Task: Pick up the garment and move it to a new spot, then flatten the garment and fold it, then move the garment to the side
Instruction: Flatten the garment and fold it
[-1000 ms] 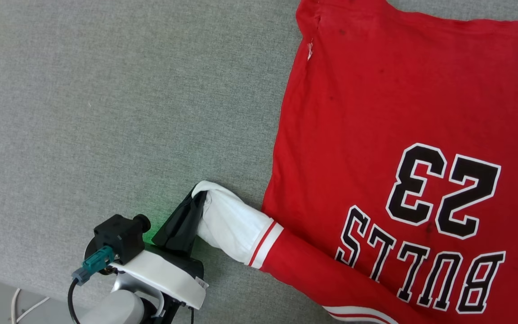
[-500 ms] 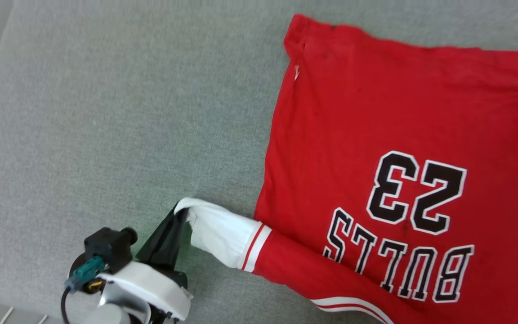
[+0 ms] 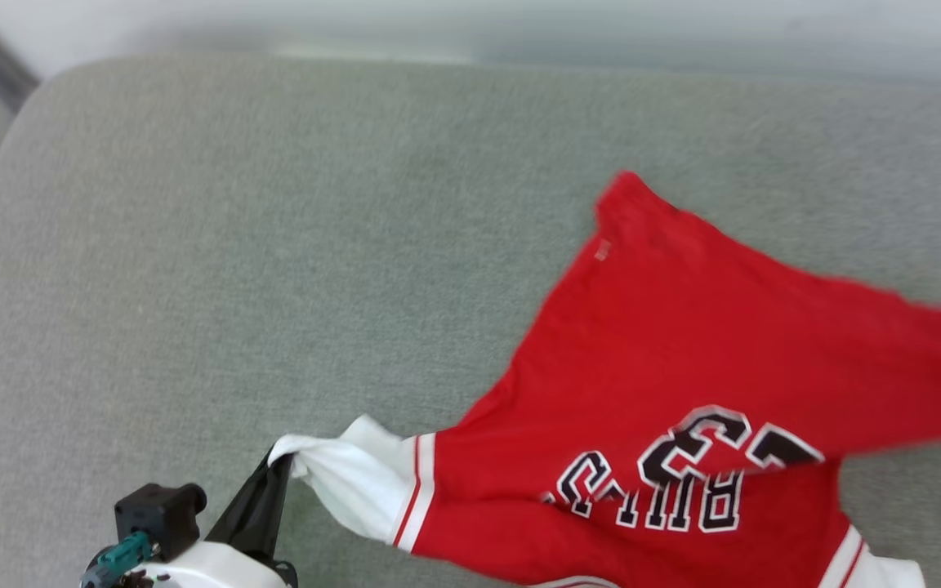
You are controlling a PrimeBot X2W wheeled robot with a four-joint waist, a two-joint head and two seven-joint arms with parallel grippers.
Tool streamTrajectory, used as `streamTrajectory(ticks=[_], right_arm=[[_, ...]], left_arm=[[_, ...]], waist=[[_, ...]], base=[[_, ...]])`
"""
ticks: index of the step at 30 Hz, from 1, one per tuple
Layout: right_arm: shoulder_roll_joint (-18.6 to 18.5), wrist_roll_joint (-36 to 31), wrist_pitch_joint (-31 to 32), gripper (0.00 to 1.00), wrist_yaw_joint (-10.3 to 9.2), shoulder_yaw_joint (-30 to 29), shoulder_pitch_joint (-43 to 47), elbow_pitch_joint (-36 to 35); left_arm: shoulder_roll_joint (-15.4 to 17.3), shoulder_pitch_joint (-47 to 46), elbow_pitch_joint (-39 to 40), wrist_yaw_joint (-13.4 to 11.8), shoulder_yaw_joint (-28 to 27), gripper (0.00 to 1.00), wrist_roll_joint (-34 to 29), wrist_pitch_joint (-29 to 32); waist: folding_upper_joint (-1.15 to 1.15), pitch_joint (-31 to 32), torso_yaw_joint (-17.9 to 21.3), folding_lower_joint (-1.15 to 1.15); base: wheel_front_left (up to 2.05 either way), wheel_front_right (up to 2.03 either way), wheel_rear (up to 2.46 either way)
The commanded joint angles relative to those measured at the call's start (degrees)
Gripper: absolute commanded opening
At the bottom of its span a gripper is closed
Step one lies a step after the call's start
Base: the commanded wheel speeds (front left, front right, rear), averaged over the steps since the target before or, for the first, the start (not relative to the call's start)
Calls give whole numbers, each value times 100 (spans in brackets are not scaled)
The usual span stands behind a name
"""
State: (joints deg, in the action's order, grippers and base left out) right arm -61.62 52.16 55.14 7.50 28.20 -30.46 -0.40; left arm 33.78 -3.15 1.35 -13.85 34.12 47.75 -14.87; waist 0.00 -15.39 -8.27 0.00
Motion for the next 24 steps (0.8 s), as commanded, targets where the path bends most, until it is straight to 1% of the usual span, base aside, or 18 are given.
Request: streamTrajectory(ticks=[1,4,7,12,15,17,18,19,24], right_arm=[[-149,128,-118,0,-2,-60,442,-7],[-337,376,-386,0,-3,-161,1321,94],[-357,596,-741,0,-3,-336,2171,227],[-77,750,-1240,0,-3,-540,3410,451],[141,720,-1383,0,-2,-644,3802,505],[229,655,-1439,0,-2,-756,3867,417],[260,620,-1482,53,-2,-849,3825,337],[288,585,-1520,100,-2,-948,3750,252],[258,504,-1570,100,-2,-1574,3281,-302]], left_arm=[[46,116,38,-32,-37,0,35,-5],[90,217,57,-73,-58,0,70,-6],[98,295,76,-86,-48,0,75,-7],[96,306,82,-99,-38,0,57,-10],[92,270,75,-92,-22,0,42,3],[99,250,65,-88,-17,0,44,20],[106,248,61,-93,-20,0,45,19],[108,245,56,-99,-25,0,46,20],[125,189,63,-100,-11,0,31,36]], waist=[[0,283,219,0],[0,424,286,0],[0,490,324,0],[0,484,322,0],[0,442,312,0],[0,427,316,0],[0,423,326,0],[0,421,335,0],[0,392,339,0]], base=[[0,0,0],[0,0,0],[0,0,0],[0,0,0],[0,0,0],[0,0,0],[0,0,0],[0,0,0],[0,0,0]])
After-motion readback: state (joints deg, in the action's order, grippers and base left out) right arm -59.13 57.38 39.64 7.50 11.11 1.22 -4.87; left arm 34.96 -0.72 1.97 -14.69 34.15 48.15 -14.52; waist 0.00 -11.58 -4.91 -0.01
